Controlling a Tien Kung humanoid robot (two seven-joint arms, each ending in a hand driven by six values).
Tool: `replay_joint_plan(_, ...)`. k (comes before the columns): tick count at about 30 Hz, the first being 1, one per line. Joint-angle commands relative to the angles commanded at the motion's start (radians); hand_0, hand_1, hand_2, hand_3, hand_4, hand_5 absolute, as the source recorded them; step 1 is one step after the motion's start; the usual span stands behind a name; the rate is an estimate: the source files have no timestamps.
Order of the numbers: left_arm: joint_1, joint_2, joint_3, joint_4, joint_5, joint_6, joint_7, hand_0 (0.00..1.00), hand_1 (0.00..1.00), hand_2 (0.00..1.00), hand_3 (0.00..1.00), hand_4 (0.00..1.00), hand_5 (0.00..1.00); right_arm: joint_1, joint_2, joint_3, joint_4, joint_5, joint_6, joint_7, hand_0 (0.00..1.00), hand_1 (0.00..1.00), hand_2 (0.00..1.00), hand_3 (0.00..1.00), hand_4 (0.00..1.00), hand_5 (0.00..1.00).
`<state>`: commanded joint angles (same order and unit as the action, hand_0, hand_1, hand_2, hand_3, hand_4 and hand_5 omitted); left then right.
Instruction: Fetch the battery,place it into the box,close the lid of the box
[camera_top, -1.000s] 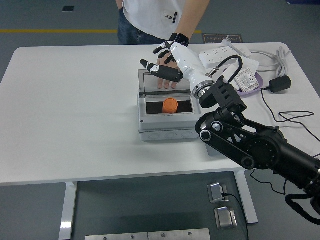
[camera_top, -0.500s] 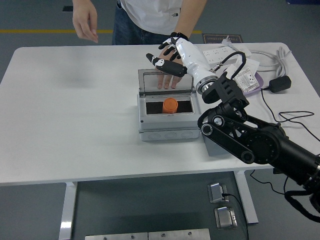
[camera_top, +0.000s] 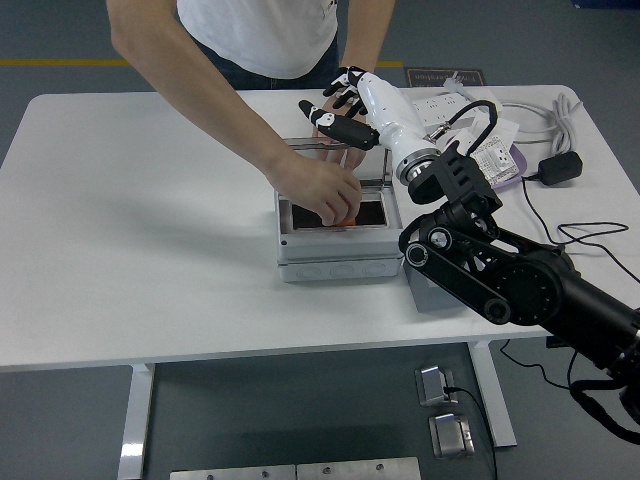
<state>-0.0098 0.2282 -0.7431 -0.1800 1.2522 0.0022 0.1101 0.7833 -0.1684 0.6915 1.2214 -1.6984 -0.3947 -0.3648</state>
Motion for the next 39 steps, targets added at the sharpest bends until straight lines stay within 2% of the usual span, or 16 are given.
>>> replay_joint_plan(5, -0.002, -0.001, 0.002, 0.0, 0.001, 0.0, 0.0, 0.388, 0.601, 0.533, 0.488, 0.002, 0.002, 0.005, 0.003, -0.003, -0.025, 0.022, -0.009, 0.016, 0.571, 0.499, 0.57, 0.634, 0.804, 0.783)
replay_joint_plan(15, -0.007, 0.002, 0.009, 0.0, -0.001, 0.0, -0.002, 0.389, 0.601, 0.533, 0.488, 0.002, 0.002, 0.029, 0.016, -0.027, -0.123, 0.079, -0.025, 0.051, 0.578, 0.497, 0.566, 0.634, 0.804, 0.796)
replay_joint_plan(16, -0.008, 0.002, 0.009, 0.0, 0.0, 0.0, -0.002, 0.39, 0.599, 0.533, 0.487, 0.002, 0.002, 0.031, 0.019, -0.031, -0.136, 0.087, -0.028, 0.056, 0.626, 0.514, 0.576, 0.633, 0.81, 0.815)
replay_joint_plan(25, -0.016, 0.003, 0.015, 0.0, 0.002, -0.002, -0.001, 0.39, 0.6, 0.532, 0.487, 0.002, 0.002, 0.045, 0.032, -0.055, -0.213, 0.134, -0.041, 0.091, 0.656, 0.521, 0.577, 0.633, 0.811, 0.819)
replay_joint_plan(32, -0.018, 0.003, 0.019, 0.0, 0.001, -0.002, -0.001, 0.389, 0.599, 0.531, 0.487, 0.002, 0.002, 0.051, 0.035, -0.07, -0.229, 0.147, -0.043, 0.097, 0.667, 0.524, 0.577, 0.631, 0.81, 0.825)
replay_joint_plan(39, -0.019, 0.001, 0.027, 0.0, -0.01, 0.0, -0.003, 0.391, 0.6, 0.529, 0.486, 0.002, 0.002, 0.039, 0.024, -0.107, -0.202, 0.15, -0.037, 0.089, 0.68, 0.525, 0.574, 0.629, 0.816, 0.832)
